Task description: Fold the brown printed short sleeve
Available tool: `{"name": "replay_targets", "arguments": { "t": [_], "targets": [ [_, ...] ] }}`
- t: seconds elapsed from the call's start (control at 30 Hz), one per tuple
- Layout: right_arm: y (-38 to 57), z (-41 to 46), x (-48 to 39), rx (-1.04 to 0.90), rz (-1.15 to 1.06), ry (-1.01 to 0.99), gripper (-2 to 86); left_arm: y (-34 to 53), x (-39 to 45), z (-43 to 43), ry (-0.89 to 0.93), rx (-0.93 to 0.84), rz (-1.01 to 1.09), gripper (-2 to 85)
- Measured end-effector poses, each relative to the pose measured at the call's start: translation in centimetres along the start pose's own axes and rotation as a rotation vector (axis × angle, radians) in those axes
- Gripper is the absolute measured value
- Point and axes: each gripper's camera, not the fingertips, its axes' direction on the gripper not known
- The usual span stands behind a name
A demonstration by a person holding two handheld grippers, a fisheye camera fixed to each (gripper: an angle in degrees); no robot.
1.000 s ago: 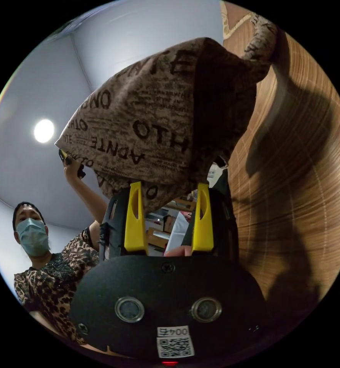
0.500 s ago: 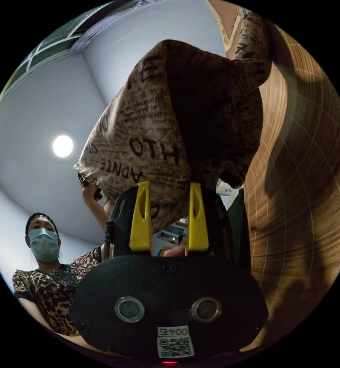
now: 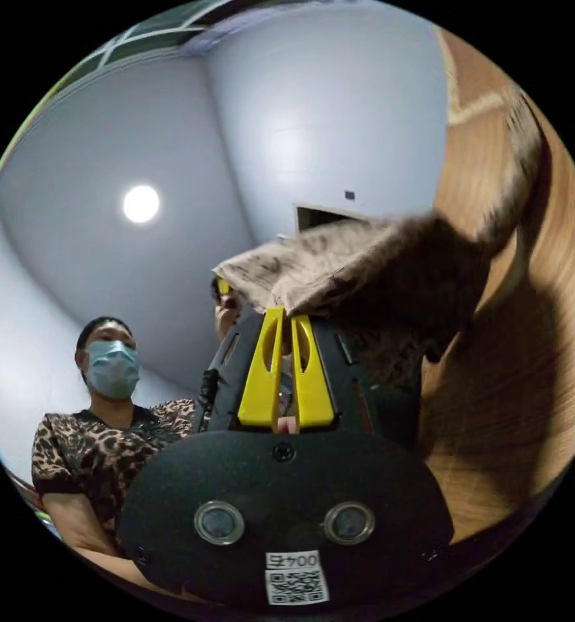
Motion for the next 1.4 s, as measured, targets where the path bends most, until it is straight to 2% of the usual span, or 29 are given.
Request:
{"name": "replay_targets", "arguments": {
  "t": [0.1, 0.17, 0.27, 0.33, 0.43, 0.5, 0.63, 0.67, 0.73, 0.77, 0.83, 0.97, 1.1, 1.2, 1.27, 1.4],
  "targets": [
    [-2.2, -3.9, -10.4, -0.006, -0.222, 0.136, 1.0, 0.9, -3.6, -4.8, -0.016, 0.003, -0.037, 2.9],
    [-2.9, -5.5, -19.7, -0.043, -0.427, 0.222, 0.8, 2.2, -5.2, -9.2, 0.035, -0.005, -0.061, 2.9],
    [-2.7, -6.2, -30.5, -0.049, -0.663, 0.168, 0.6, 3.8, -4.6, -13.5, 0.123, -0.039, -0.028, 2.9],
    [-2.3, -5.9, -35.7, -0.04, -0.782, 0.153, 0.5, 4.4, -3.8, -15.1, 0.12, -0.05, 0.036, 3.0],
    [-3.3, -3.9, -40.1, -0.005, -0.844, 0.274, 0.5, 5.4, -4.7, -14.5, 0.098, -0.096, 0.072, 3.0],
    [-5.2, -2.4, -39.8, 0.009, -0.793, 0.351, 0.5, 5.9, -7.7, -12.1, 0.097, -0.171, 0.004, 3.0],
    [-13.4, 1.0, -32.3, 0.056, -0.457, 0.516, 0.5, 9.6, -21.2, -3.9, 0.177, -0.329, -0.374, 2.9],
    [-16.3, 2.1, -29.7, 0.041, -0.365, 0.549, 0.5, 10.6, -25.0, -1.6, 0.09, -0.362, -0.466, 2.8],
    [-20.9, 4.3, -27.0, 0.022, -0.287, 0.573, 0.4, 10.2, -29.1, 1.6, -0.031, -0.406, -0.496, 2.8],
    [-23.8, 6.1, -26.2, 0.033, -0.256, 0.59, 0.3, 8.8, -30.8, 3.3, -0.062, -0.374, -0.51, 2.7],
    [-27.5, 9.7, -27.3, 0.027, -0.283, 0.646, 0.3, 5.0, -30.6, 5.6, -0.078, -0.314, -0.413, 2.7],
    [-31.5, 18.7, -35.9, 0.0, -0.598, 0.761, 0.7, -3.8, -24.8, 7.2, -0.075, -0.171, -0.071, 2.7],
    [-31.9, 21.7, -38.7, -0.067, -0.646, 0.842, 1.0, -3.9, -23.8, 6.1, -0.092, -0.186, 0.029, 2.7],
    [-30.2, 22.1, -36.1, -0.167, -0.584, 0.911, 1.2, 1.2, -26.2, 5.8, -0.087, -0.335, -0.025, 2.5],
    [-28.0, 21.7, -31.5, -0.257, -0.481, 0.995, 1.5, 7.9, -29.1, 6.3, -0.143, -0.541, -0.083, 2.5],
    [-24.5, 19.5, -21.9, -0.368, -0.239, 1.035, 2.0, 19.5, -34.3, 6.8, -0.242, -0.754, -0.213, 2.3]
  ]
}}
